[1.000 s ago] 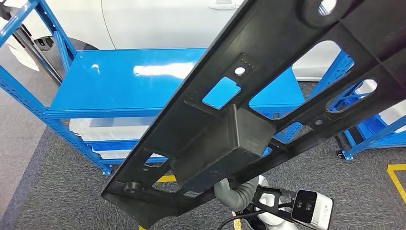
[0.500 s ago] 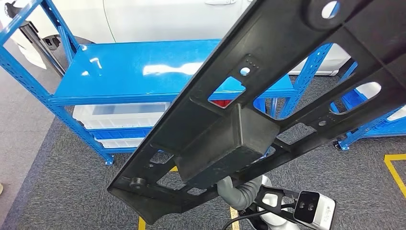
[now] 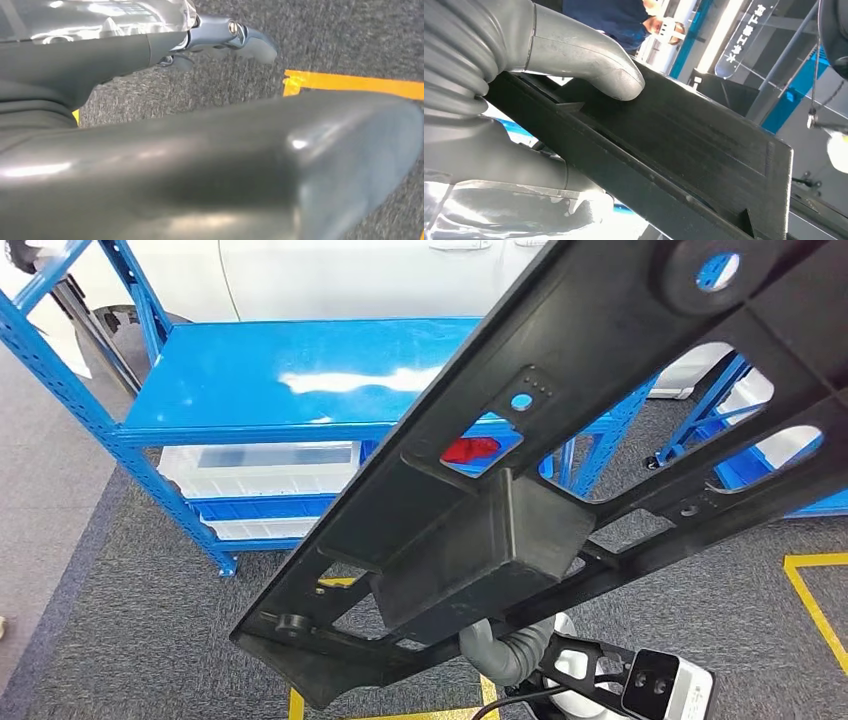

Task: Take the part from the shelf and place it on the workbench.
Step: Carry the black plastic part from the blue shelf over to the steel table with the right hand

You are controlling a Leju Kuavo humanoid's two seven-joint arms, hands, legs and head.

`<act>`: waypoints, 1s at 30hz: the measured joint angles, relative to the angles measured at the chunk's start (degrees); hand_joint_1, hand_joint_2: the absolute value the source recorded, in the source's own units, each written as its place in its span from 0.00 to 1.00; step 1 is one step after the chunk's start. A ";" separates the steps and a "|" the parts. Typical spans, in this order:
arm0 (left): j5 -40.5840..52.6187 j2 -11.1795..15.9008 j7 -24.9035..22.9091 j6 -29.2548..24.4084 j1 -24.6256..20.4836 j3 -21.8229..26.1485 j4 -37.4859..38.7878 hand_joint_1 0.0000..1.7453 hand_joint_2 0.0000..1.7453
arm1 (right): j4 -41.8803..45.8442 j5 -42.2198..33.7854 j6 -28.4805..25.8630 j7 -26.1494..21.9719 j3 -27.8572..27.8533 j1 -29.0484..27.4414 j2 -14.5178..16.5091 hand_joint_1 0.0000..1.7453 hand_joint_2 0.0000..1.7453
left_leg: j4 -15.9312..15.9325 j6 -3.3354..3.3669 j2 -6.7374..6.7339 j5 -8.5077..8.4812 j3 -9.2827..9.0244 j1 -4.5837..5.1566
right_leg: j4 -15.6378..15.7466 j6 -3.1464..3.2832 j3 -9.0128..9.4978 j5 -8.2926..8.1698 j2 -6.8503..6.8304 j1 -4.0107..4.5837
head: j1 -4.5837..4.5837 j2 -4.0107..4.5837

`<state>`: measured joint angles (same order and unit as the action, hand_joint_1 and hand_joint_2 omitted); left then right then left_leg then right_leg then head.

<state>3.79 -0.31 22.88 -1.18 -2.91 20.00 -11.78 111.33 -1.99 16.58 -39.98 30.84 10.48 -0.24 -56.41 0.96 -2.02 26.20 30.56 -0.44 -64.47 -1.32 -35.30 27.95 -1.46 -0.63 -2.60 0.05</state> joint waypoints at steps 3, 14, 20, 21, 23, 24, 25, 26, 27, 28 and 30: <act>0.09 -0.02 -0.02 0.00 0.00 0.00 0.00 0.00 0.00 | 0.13 0.01 -0.01 0.01 0.03 -0.01 -0.10 1.00 1.00 | -0.67 -0.82 -0.97 0.30 0.30 0.39 | 6.17 1.15 2.90 -1.35 -1.20 0.45 | 0.00 -0.01; 0.10 -0.06 -1.15 -0.68 0.28 0.35 0.00 0.00 0.00 | 0.45 -0.04 2.13 0.03 -0.20 -0.24 -0.36 1.00 1.00 | -13.51 -2.64 1.67 5.04 6.00 -0.26 | 6.65 3.17 2.16 -2.58 3.80 0.24 | 0.00 -0.01; -0.62 0.08 -1.06 -4.37 0.30 1.77 0.00 0.00 0.00 | 0.66 -0.16 3.42 0.01 -1.75 -0.09 -1.17 1.00 1.00 | -1.22 -1.45 4.42 0.52 0.73 -0.40 | 6.33 1.21 1.01 -3.11 6.77 0.20 | -0.01 -0.01; -0.56 0.10 -0.99 -5.81 0.21 1.98 0.00 0.00 0.00 | 0.87 -0.13 3.22 0.01 -2.09 -0.06 -1.46 1.00 1.00 | -1.02 -1.09 3.94 0.30 0.76 -0.47 | 6.13 0.86 0.82 -2.86 6.53 0.14 | 0.00 0.00; -0.32 0.15 -1.22 -8.04 0.08 2.46 0.00 0.00 0.00 | 1.43 -0.13 2.55 0.00 -2.79 0.13 -2.03 1.00 1.00 | -0.61 -0.29 2.88 -0.12 0.86 -0.68 | 2.98 0.37 -0.62 -0.64 4.56 0.08 | 0.01 0.00; -0.19 0.23 -1.43 -8.63 0.11 2.67 0.00 0.00 0.00 | 1.68 -0.15 2.25 -0.01 -3.09 0.12 -2.25 1.00 1.00 | -0.57 -0.08 2.33 -0.19 0.94 -0.60 | -0.35 0.28 -2.06 1.18 3.30 -0.03 | 0.01 0.01; -0.06 0.34 -1.66 -8.99 0.23 2.83 0.00 0.00 0.00 | 1.90 -0.18 2.02 -0.02 -3.38 0.04 -2.45 1.00 1.00 | -0.59 0.05 1.73 -0.20 1.04 -0.54 | -4.41 0.14 -3.89 3.08 2.51 -0.12 | 0.01 0.00; 0.04 0.45 -1.85 -9.23 0.38 2.95 0.00 0.00 0.00 | 2.10 -0.20 1.87 -0.02 -3.66 -0.19 -2.64 1.00 1.00 | -0.62 0.07 1.08 -0.19 1.11 -0.47 | -7.92 -0.01 -5.46 4.39 2.20 -0.21 | 0.02 0.01; 0.08 0.52 -1.97 -9.34 0.48 3.04 0.00 0.00 0.00 | 2.34 -0.17 1.72 -0.02 -3.92 -0.47 -2.85 1.00 1.00 | -0.65 0.09 0.41 -0.18 1.14 -0.40 | -9.83 -0.12 -6.23 4.72 2.06 -0.25 | 0.02 0.01; 0.11 0.56 -2.07 -9.29 0.50 3.12 0.00 0.00 0.00 | 2.66 -0.03 1.47 -0.02 -4.17 -0.76 -3.04 1.00 1.00 | -0.69 0.09 -0.23 -0.16 1.15 -0.32 | -9.53 -0.14 -5.91 3.99 1.91 -0.26 | 0.02 0.01; 0.44 0.52 -2.20 -8.97 0.41 3.21 0.00 0.00 0.00 | 3.73 0.72 0.48 -0.02 -4.65 -1.44 -3.32 1.00 1.00 | -0.79 -0.01 -1.31 -0.03 1.03 -0.13 | -2.49 0.22 -2.00 0.44 0.69 -0.07 | 0.02 0.01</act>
<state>4.23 0.22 20.69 -10.15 -2.50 23.21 -11.78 115.06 -1.27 17.06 -40.00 26.19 9.04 -3.55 -57.19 0.95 -3.33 26.17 31.58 -0.57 -66.96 -1.10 -37.30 28.39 -0.77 -0.69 -2.58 0.06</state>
